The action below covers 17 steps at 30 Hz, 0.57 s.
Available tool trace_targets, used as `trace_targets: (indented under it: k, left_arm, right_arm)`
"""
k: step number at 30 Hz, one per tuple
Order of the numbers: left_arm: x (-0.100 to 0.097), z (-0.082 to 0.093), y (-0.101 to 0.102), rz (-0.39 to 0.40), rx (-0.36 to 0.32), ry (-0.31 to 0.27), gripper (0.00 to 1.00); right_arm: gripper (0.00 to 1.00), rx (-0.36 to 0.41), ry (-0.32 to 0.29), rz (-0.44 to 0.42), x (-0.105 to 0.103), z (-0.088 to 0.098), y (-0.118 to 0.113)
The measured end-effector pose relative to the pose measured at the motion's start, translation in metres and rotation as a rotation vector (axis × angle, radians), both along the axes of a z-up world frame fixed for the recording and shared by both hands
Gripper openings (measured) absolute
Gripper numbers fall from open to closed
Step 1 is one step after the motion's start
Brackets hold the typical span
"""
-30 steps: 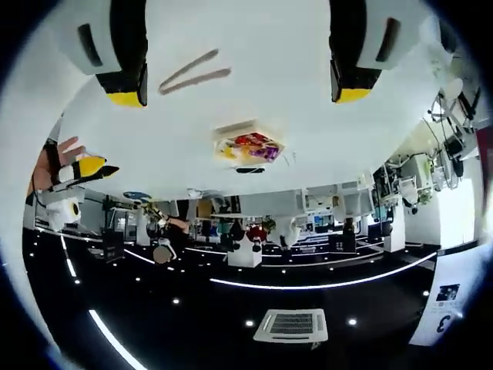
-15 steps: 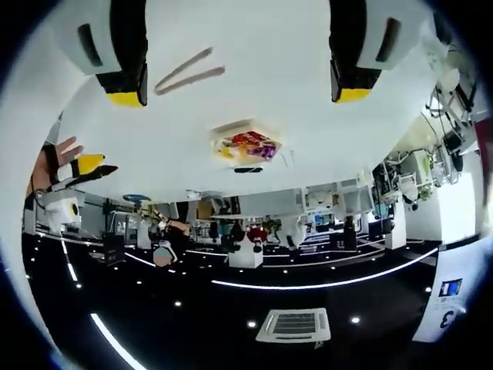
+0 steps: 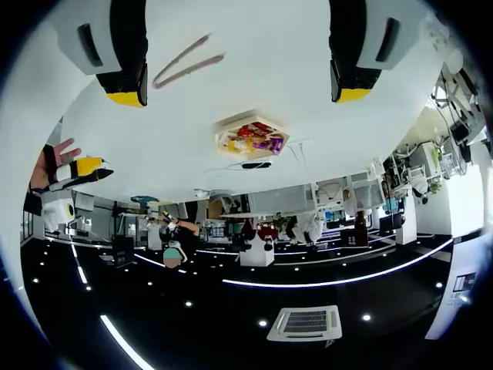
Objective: Place the target food into the container with the food tongs after gripping and lifting it, then release it inside without dropping or visibly crushing the food.
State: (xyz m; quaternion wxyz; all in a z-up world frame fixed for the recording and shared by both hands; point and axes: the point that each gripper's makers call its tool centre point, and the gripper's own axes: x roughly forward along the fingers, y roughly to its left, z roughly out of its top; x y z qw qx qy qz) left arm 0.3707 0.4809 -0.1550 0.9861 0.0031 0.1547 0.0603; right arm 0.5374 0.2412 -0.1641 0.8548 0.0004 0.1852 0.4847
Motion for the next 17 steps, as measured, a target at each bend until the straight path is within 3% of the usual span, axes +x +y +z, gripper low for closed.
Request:
trace_targets:
  k: [17]
  left_arm:
    - [0.013,0.005,0.007,-0.021,0.0,-0.007,0.99]
  right_arm:
    - [0.98,-0.032,-0.003,0.015,-0.005,-0.005,0.002]
